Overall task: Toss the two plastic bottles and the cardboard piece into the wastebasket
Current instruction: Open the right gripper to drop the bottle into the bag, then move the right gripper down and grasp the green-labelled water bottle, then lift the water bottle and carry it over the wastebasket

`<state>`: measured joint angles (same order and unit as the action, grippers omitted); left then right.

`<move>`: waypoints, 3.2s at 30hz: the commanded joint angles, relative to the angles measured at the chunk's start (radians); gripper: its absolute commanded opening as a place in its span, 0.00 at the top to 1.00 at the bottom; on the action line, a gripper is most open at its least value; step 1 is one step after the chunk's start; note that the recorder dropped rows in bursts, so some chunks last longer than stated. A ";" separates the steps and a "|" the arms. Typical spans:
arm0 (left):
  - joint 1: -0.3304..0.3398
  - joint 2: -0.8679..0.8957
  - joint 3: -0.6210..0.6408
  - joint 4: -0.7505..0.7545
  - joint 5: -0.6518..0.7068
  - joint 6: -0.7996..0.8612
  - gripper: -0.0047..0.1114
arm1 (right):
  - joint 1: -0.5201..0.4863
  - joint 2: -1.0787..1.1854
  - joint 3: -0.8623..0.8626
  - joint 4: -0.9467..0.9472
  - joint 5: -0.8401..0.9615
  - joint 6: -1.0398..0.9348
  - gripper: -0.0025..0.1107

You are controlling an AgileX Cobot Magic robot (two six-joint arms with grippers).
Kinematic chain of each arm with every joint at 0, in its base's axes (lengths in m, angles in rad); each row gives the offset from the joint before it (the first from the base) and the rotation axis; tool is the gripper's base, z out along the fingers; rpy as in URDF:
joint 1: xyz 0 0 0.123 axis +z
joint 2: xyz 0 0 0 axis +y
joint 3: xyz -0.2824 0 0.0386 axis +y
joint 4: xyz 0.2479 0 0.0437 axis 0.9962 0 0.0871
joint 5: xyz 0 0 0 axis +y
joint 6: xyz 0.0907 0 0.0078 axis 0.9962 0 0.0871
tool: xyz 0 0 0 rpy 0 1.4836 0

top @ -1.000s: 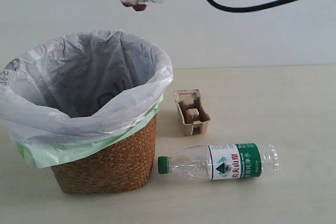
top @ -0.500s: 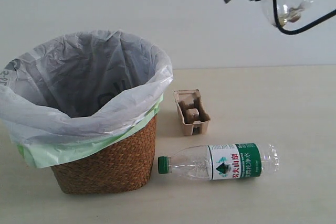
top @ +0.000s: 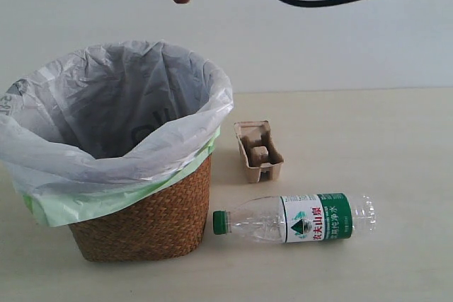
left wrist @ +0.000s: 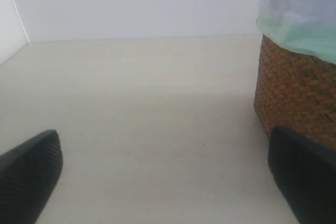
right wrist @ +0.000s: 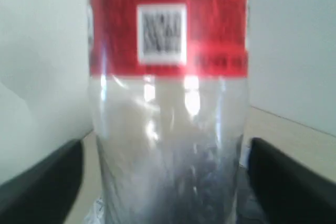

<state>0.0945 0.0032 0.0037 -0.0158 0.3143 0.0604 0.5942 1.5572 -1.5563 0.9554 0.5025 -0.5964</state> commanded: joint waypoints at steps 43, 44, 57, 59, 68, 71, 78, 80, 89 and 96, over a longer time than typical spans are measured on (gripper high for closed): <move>-0.005 -0.003 -0.004 -0.002 -0.007 -0.009 0.03 | -0.005 0.219 0.428 -1.217 0.312 -0.128 0.08; -0.005 -0.003 -0.004 -0.002 -0.007 -0.009 0.03 | -0.005 0.240 0.428 -1.227 0.303 -0.128 0.08; -0.005 -0.003 -0.004 -0.002 -0.007 -0.009 0.03 | -0.005 0.407 0.428 -1.321 0.161 -0.008 0.09; -0.005 -0.003 -0.004 -0.002 -0.007 -0.009 0.03 | -0.005 0.408 0.428 -1.328 0.161 0.009 0.12; -0.005 -0.003 -0.004 -0.002 -0.007 -0.009 0.03 | -0.005 0.408 0.428 -1.381 0.294 0.071 0.97; -0.005 -0.003 -0.004 -0.002 -0.007 -0.009 0.03 | -0.005 0.404 0.428 -1.383 0.343 0.071 0.98; -0.005 -0.003 -0.004 -0.002 -0.007 -0.009 0.03 | -0.006 0.295 0.428 -1.390 0.366 0.100 0.98; -0.005 -0.003 -0.004 -0.002 -0.007 -0.009 0.03 | -0.017 0.231 0.428 -1.398 0.362 0.130 0.98; -0.005 -0.003 -0.004 -0.002 -0.007 -0.009 0.03 | -0.176 -0.030 0.426 -1.516 0.285 0.611 0.98; -0.005 -0.003 -0.004 -0.002 -0.007 -0.009 0.03 | -0.187 -0.189 0.426 -1.311 -0.006 0.774 0.98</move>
<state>0.0945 0.0032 0.0037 -0.0158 0.3143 0.0604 0.4128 1.4187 -1.1277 -0.4645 0.6397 0.1288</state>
